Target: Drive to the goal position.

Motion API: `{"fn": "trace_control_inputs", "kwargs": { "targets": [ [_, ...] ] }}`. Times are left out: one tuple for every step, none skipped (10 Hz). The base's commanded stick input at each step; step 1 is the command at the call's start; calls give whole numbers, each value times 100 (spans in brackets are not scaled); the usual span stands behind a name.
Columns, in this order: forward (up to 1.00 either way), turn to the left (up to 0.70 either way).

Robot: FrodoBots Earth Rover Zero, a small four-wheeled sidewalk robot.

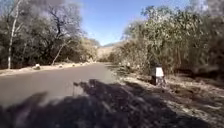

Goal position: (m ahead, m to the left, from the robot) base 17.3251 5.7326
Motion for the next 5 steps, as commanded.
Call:
{"fn": "trace_control_inputs", "kwargs": {
  "targets": [
    [100, 0],
    [100, 0],
    [100, 0],
    [100, 0],
    [100, 0]
  ]
}}
